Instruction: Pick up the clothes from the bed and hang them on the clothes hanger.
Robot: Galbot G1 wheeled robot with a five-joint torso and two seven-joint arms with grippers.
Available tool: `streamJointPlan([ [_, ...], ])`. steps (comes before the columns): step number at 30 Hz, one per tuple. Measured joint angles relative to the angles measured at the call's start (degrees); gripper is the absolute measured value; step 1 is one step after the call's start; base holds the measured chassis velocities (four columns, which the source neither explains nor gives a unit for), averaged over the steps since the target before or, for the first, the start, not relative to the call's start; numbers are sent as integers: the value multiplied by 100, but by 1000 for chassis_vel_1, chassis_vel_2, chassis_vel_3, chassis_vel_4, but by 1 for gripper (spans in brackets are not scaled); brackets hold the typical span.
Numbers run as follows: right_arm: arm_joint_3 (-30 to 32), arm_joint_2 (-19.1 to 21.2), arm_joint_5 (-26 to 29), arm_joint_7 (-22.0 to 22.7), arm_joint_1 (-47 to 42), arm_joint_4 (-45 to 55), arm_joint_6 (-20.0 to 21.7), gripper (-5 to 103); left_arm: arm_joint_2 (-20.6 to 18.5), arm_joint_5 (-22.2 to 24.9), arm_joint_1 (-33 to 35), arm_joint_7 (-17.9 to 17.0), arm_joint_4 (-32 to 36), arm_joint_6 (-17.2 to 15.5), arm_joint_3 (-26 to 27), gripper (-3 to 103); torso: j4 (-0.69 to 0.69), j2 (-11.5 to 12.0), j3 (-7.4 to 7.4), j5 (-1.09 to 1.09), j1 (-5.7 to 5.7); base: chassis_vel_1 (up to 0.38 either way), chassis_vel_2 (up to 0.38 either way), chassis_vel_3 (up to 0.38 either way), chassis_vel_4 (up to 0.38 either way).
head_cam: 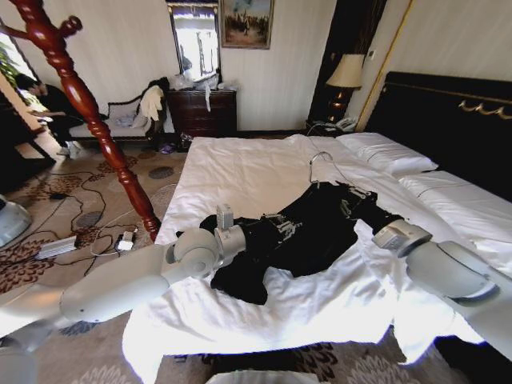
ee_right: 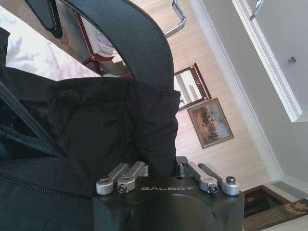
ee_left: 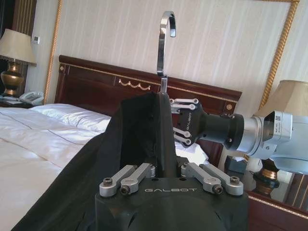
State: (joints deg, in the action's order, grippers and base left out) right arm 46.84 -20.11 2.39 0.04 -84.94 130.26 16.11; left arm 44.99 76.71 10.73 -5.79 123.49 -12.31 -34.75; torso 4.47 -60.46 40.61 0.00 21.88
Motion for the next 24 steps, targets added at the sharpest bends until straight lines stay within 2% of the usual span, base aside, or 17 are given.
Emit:
streamJointPlan([
  [8, 19, -2, 4, 0, -3, 4, -31, 22, -23, 116, 27, -164, 33, -87, 140, 16, 0, 0, 0, 0, 0, 0, 0, 0, 0],
  [9, 19, -18, 16, 4, -32, 5, -34, 22, -49, 131, 32, -196, 54, -112, 171, 14, 0, 0, 0, 0, 0, 0, 0, 0, 0],
  [11, 20, -67, 7, 15, -68, 5, -66, 22, -67, 173, 46, -309, 62, -132, 268, 23, 0, 0, 0, 0, 0, 0, 0, 0, 0],
  [14, 25, -104, 2, 20, -105, 7, -84, 21, -86, 227, 48, -428, 88, -152, 343, 28, 0, 0, 0, 0, 0, 0, 0, 0, 0],
  [17, 54, -126, -3, 30, -108, 7, -114, 21, -117, 236, 64, -515, 97, -186, 495, 45, 0, 0, 0, 0, 0, 0, 0, 0, 0],
  [19, 62, -126, -3, 32, -108, 6, -118, 21, -123, 240, 76, -537, 98, -195, 546, 45, 0, 0, 0, 0, 0, 0, 0, 0, 0],
  [24, 72, -156, -10, 55, -126, 5, -125, 21, -218, 323, 73, -632, 189, -227, 801, 72, 0, 0, 0, 0, 0, 0, 0, 0, 0],
])
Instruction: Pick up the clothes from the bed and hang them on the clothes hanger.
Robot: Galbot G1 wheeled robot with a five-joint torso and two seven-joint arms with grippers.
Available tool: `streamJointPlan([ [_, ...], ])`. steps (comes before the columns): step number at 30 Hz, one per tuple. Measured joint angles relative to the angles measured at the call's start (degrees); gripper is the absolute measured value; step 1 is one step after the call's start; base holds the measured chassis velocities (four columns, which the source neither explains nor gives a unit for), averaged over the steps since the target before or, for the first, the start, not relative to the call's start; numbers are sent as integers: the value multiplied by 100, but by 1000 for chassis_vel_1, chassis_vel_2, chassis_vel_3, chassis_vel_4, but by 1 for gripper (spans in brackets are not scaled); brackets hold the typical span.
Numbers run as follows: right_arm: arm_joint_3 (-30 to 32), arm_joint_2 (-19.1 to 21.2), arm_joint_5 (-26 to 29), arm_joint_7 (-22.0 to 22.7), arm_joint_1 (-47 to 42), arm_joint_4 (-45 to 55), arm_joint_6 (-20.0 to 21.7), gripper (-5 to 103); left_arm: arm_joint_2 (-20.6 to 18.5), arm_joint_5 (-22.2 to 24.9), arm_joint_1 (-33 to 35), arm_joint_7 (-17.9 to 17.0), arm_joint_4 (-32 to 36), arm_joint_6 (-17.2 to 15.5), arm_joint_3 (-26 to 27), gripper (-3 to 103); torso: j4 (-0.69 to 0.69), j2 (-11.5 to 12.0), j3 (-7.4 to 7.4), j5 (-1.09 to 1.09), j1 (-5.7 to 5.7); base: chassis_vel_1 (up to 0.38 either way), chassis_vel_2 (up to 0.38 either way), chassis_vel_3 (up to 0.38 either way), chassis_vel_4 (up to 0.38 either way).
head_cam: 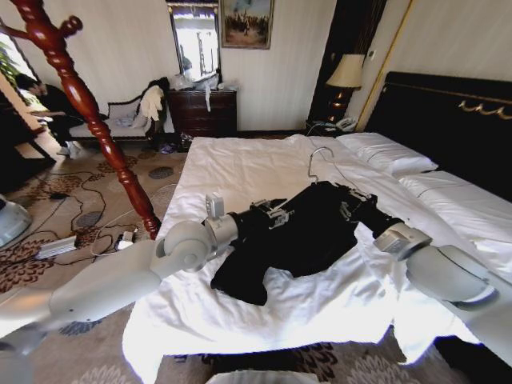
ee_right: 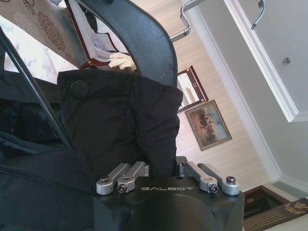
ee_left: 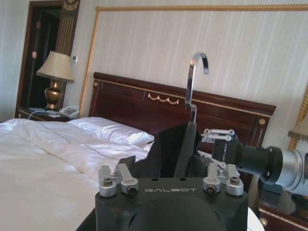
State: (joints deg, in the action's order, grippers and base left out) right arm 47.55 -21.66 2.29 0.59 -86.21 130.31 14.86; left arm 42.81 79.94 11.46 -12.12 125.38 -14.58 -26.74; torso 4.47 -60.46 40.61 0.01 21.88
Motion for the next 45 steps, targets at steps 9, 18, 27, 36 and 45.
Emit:
streamJointPlan([
  [9, 32, -75, -21, -2, -137, 15, 12, 21, -410, 168, 25, 34, 312, -15, 301, 97, -1, 0, 0, 0, 0, 0, 0, 0, 0],
  [18, 59, -158, -22, 2, -152, 16, 5, 21, -732, 200, 482, 71, 427, 7, 999, 100, -1, 0, 0, 0, 0, 0, 0, 0, 0],
  [27, 109, -287, -31, 50, -288, 53, 12, 21, -986, -575, 1566, 251, 243, 196, 1744, 100, 1, 0, 0, 0, 0, 0, 0, 0, 0],
  [36, 72, -445, -27, 57, -298, 23, 31, 21, -1281, -984, 2959, 558, 386, 261, 2669, 102, 0, 0, 0, -1, 0, 0, 0, 0, 0],
  [45, 44, -610, 52, 89, -305, -32, 65, 21, -1218, -1965, 4501, 835, 596, 363, 3103, 99, -1, 0, 0, 0, -1, 0, 0, 0, 0],
])
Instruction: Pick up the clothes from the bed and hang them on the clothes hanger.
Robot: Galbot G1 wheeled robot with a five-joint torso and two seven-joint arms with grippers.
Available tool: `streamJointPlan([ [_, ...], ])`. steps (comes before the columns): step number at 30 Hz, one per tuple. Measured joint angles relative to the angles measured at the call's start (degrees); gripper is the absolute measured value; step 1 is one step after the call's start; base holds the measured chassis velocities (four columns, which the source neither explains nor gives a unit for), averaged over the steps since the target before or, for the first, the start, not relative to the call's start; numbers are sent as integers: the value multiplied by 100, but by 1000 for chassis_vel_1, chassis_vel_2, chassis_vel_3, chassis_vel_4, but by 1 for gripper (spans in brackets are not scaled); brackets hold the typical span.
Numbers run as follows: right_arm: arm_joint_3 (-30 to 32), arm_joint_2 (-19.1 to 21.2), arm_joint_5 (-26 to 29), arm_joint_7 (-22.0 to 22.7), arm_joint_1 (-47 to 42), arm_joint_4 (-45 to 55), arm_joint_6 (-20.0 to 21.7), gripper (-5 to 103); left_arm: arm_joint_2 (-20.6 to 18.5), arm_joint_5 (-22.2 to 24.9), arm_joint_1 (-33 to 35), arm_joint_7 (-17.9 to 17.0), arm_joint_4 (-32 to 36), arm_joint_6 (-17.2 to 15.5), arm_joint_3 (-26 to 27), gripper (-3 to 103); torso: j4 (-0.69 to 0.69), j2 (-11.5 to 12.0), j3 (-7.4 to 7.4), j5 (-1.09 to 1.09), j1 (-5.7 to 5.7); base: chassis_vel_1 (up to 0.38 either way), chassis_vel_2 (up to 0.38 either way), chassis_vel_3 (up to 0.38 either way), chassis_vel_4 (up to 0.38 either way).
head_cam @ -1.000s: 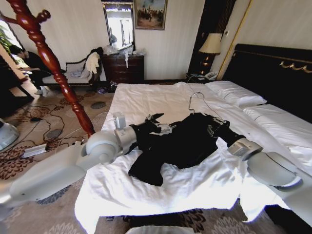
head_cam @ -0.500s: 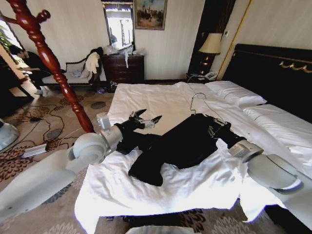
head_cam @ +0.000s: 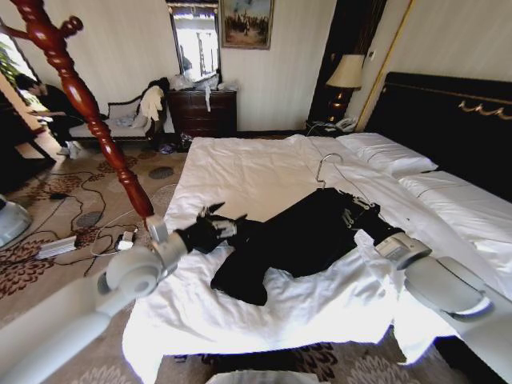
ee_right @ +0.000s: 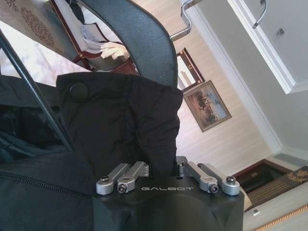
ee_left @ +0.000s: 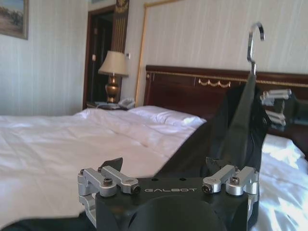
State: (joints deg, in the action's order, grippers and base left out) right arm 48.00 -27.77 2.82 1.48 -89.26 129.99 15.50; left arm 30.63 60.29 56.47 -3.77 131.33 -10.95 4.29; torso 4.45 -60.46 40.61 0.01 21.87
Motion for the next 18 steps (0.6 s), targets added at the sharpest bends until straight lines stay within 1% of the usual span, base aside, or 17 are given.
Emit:
streamJointPlan([
  [2, 48, -16, 5, 13, -38, -16, 2, 21, 8, -269, 273, 106, 16, 24, 48, 99, 3, 0, 0, 0, 0, 0, 0, 0, 0],
  [4, 60, -21, 20, 20, -27, -29, 15, 21, 13, -545, 415, 221, 5, 64, 55, 97, 1, 0, 0, -1, 0, 0, 0, 0, 0],
  [9, 49, -39, 62, 35, 29, -47, 68, 21, 85, -758, 564, 270, 1, 80, 17, 94, 2, 0, 0, 0, 0, 0, 0, 0, 0],
  [12, 25, -70, 66, 37, 39, -62, 90, 21, 148, -1019, 830, 311, 50, 93, -13, 93, 2, 0, 0, -1, 0, 0, 0, 0, 0],
  [15, 15, -115, 72, 39, 25, -93, 100, 21, 219, -1448, 1221, 394, 74, 118, -101, 92, 0, 0, 0, -1, 0, 0, 0, 0, 0],
  [16, 15, -115, 72, 39, 25, -93, 100, 21, 219, -1448, 1221, 394, 74, 118, -101, 92, 0, 0, 0, -1, 0, 0, 0, 0, 0],
  [18, 10, -131, 81, 41, 25, -110, 102, 21, 279, -1662, 1333, 423, 65, 135, -198, 92, 0, 0, 0, -1, 0, 0, 0, 0, 0],
])
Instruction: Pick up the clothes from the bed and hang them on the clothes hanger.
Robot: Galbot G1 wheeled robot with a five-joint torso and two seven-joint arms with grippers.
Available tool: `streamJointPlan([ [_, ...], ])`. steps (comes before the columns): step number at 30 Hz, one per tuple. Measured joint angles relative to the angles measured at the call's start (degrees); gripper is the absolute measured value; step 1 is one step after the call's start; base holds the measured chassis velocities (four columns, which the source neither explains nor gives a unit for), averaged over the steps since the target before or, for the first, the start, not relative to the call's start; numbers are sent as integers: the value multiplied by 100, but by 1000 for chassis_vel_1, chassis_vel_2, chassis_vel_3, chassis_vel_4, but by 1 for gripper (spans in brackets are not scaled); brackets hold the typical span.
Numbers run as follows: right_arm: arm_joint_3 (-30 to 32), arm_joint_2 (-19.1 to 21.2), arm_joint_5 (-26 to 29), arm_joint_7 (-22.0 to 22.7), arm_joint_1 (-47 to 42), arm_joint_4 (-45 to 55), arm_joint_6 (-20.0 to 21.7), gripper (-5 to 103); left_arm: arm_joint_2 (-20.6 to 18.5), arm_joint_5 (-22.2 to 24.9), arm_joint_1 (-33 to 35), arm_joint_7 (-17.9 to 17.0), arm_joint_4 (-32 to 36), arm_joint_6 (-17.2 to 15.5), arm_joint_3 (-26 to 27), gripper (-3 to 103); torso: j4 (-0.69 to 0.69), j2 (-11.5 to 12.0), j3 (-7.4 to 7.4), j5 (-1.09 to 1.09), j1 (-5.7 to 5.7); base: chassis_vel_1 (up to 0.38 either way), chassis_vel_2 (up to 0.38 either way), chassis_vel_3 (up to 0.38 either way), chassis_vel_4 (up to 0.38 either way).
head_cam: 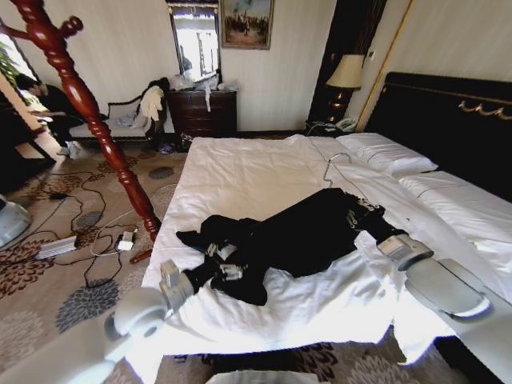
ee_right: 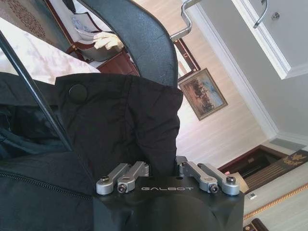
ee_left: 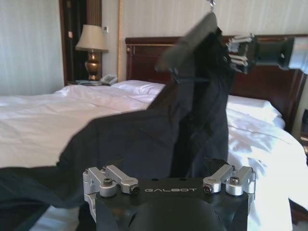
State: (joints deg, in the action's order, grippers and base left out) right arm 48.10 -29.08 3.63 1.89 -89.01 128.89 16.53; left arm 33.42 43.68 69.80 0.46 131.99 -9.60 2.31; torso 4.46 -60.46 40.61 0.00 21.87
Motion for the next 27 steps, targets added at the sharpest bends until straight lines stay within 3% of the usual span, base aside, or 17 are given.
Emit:
streamJointPlan([
  [8, -29, -54, 105, 42, 27, 19, 94, 21, 371, -485, -420, -162, -290, 10, -894, 86, 1, 0, 0, 0, 0, 0, 0, 0, 0],
  [18, 2, -119, 87, 45, -122, 56, 104, 21, 1365, -827, -1817, -1098, -935, -64, -2559, 78, 1, 0, 0, -1, 1, 0, 0, 0, 0],
  [27, 106, -161, 89, 44, -220, 119, 114, 21, 2049, -1495, -2887, -1466, -1446, -153, -3317, 75, 0, 0, 0, -1, 1, 0, 0, 0, 0],
])
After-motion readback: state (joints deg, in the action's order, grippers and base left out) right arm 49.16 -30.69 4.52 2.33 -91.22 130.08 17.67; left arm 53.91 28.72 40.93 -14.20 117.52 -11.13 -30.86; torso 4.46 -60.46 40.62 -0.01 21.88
